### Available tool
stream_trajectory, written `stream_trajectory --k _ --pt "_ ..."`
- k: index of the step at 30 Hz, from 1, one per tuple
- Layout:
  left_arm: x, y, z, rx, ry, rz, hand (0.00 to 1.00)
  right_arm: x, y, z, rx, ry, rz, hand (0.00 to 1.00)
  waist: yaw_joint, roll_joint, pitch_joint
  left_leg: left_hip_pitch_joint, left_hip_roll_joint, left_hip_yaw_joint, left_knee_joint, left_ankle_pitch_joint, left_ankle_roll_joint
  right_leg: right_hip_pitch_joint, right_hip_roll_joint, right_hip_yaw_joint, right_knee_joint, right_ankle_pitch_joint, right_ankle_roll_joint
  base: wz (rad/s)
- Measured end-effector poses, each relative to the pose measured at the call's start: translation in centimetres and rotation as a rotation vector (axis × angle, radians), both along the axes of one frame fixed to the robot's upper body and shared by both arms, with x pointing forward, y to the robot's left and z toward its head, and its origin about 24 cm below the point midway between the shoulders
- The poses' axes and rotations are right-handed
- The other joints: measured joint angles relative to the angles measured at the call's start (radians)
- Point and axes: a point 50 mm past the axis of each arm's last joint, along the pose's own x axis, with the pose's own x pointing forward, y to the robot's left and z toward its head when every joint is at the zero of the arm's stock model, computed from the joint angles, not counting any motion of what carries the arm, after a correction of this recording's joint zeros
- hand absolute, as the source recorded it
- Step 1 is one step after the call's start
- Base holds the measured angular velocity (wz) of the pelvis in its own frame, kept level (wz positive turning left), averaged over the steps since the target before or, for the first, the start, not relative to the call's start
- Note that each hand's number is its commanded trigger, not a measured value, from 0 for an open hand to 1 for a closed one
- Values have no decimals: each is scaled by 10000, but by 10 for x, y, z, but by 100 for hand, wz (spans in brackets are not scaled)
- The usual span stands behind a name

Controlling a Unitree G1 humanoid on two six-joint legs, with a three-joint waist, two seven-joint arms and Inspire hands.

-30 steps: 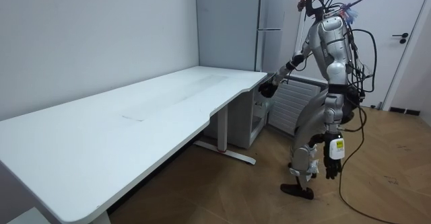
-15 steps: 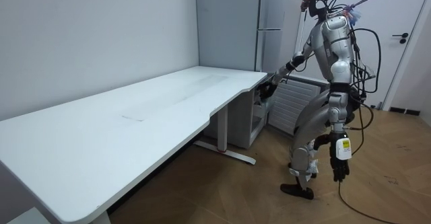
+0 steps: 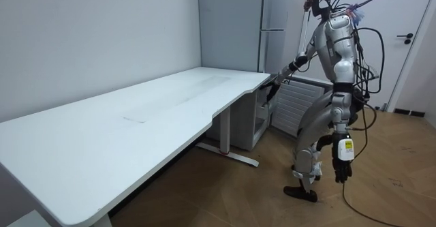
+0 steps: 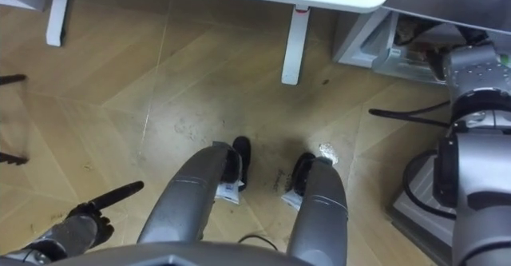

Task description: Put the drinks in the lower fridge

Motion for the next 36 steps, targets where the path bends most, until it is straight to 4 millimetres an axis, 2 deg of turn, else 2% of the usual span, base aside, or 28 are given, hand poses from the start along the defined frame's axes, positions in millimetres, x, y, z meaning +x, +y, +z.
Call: stream_trajectory --k 5,14,22,28,30,33,34,36 --pt "0 -1 0 -161 -120 -105 0 0 0 0 -89 -227 72 0 -4 0 0 134 13 16 -231 16 -17 129 26 -7 -236 39 -21 0" --pt "1 -2 0 -408 -367 -213 0 -10 -2 -14 -110 -663 498 0 -17 0 0 612 26 14 -699 30 -48 633 181 14 -774 71 43 0" --pt "2 -2 0 -710 -638 16 0 -11 0 -13 -723 -990 1172 0 -239 -5 0 407 10 -34 -633 25 -56 483 183 -36 -812 71 45 1" --pt "-5 0 -1 -838 -675 367 0 -25 5 -29 -1264 -1225 1917 0 -335 -4 -19 483 47 -31 -631 25 -56 598 304 -22 -975 159 64 -4" --pt "-11 0 -3 -930 -619 401 0 -32 16 -44 -1149 -1100 2336 0 -544 40 -95 521 108 -79 -664 23 -61 723 385 -57 -1157 244 63 0" --pt "-17 -1 -4 -974 -576 394 0 -50 26 -69 -869 -511 2549 0 -577 90 -226 716 197 -118 -903 38 -77 1001 571 -27 -1554 427 91 -9" --pt "-17 -2 -4 -997 -609 385 0 -54 26 -72 -862 -399 2580 0 -575 91 -239 770 196 -105 -956 55 -75 1041 581 -10 -1614 461 100 -11" --pt "-17 -3 -3 -1057 -732 414 0 -75 28 -90 -896 254 2744 0 -615 95 -283 1066 169 -125 -1236 164 -48 1317 547 -18 -1835 541 149 0"
